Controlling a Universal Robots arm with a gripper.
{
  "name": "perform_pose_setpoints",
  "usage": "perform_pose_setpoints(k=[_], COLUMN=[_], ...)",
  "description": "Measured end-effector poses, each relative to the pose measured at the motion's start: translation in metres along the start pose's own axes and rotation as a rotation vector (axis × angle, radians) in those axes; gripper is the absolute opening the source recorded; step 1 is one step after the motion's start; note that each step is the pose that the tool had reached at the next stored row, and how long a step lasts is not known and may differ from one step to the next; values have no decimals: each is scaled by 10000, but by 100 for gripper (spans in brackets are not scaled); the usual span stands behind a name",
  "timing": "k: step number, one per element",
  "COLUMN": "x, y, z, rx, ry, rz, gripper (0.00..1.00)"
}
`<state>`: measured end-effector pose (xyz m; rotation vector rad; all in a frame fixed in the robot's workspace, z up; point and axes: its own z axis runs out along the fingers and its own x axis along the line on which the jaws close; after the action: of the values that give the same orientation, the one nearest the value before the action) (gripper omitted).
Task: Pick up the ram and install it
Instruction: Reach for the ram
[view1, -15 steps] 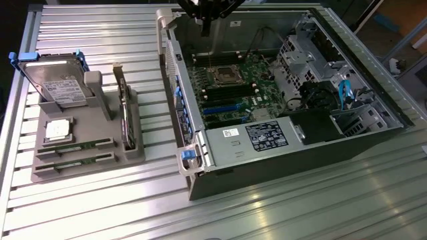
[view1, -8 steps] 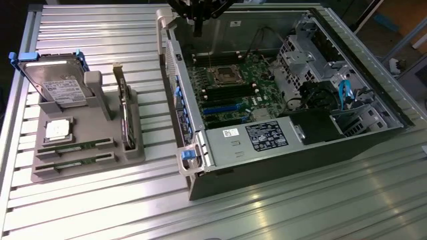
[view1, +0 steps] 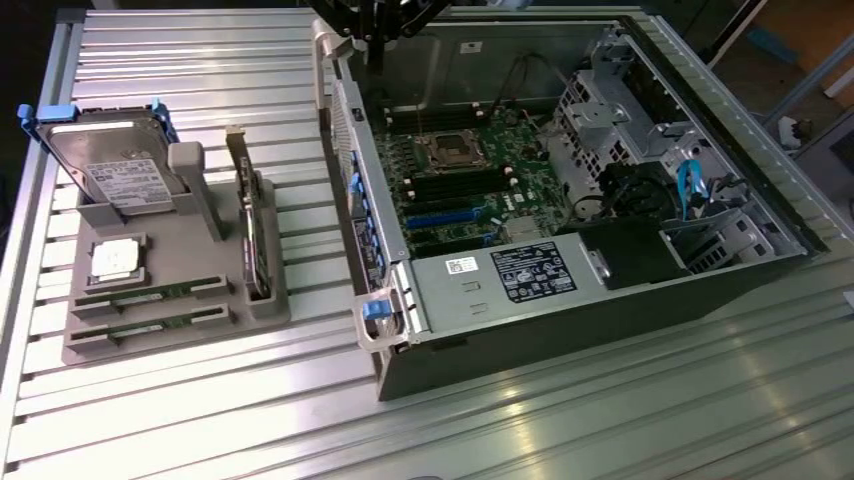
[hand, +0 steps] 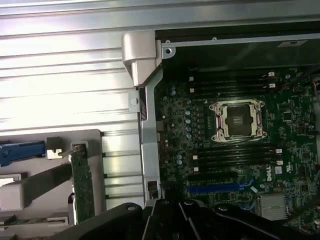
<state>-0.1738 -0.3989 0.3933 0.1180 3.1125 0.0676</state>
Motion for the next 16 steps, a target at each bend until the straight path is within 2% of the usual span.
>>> perform_pose_setpoints(k=[3,16], x=[101,378], y=[-8,-28], z=[-3,-11], rx=[0,0], ry=[0,0], rz=[0,0], gripper=[11,11])
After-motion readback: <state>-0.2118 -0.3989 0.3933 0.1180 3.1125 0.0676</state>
